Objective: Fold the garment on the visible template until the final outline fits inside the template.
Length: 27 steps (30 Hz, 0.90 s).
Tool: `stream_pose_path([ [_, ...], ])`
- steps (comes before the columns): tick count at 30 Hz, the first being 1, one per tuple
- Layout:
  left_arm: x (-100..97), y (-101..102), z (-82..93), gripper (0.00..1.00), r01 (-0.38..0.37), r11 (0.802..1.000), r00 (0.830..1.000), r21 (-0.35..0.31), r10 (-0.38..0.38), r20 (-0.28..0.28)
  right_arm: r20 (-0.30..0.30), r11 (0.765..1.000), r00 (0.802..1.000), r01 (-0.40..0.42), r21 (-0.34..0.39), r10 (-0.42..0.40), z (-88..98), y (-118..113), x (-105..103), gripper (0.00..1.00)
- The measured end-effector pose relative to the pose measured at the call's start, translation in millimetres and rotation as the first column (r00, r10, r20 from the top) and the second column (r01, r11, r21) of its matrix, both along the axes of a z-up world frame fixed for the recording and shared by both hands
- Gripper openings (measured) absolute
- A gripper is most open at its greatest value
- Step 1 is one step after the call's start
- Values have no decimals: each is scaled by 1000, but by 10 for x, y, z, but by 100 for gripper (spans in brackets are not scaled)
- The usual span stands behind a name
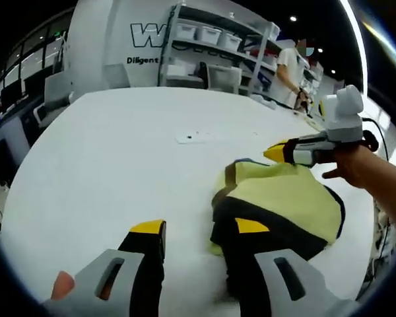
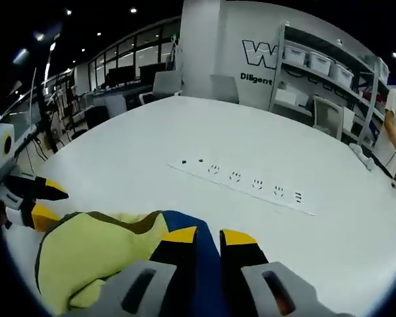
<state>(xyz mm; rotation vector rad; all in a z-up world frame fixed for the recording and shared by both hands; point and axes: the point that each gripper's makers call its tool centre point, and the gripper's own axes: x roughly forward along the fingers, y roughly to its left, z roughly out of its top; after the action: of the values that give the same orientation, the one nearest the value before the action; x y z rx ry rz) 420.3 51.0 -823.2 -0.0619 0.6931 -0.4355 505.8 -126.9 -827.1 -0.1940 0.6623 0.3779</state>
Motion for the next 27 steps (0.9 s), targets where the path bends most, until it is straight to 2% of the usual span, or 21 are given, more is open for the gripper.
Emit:
stream_pose_path([
  [4, 22, -39, -31, 34, 7, 1000, 1000, -9, -7, -14, -26, 999, 999, -31, -11, 31, -75, 42, 48, 8],
  [6, 33, -55, -47, 34, 10, 1000, 1000, -13, -10, -20, -62, 998, 997, -56, -12, 56, -142, 79, 44, 9],
  [12, 30, -99, -98, 33, 19, 1000, 999, -17, -19, -35, -120, 993, 987, -115, -42, 109, -291, 132, 21, 15],
  [16, 7, -177, -134, 27, 33, 999, 998, -34, -34, -51, -147, 989, 981, -138, -46, 130, -379, 156, -16, 16],
  [19, -31, -276, -151, 19, 57, 997, 996, -55, -61, -64, -155, 990, 979, -140, -32, 133, -423, 189, -17, 15],
  [22, -38, -322, -168, 16, 68, 996, 995, -53, -71, -65, -155, 989, 978, -147, -31, 141, -407, 177, -31, 13],
  [27, -48, -381, -184, 13, 74, 995, 994, -66, -78, -74, -159, 988, 977, -153, -31, 146, -411, 177, -61, 2],
])
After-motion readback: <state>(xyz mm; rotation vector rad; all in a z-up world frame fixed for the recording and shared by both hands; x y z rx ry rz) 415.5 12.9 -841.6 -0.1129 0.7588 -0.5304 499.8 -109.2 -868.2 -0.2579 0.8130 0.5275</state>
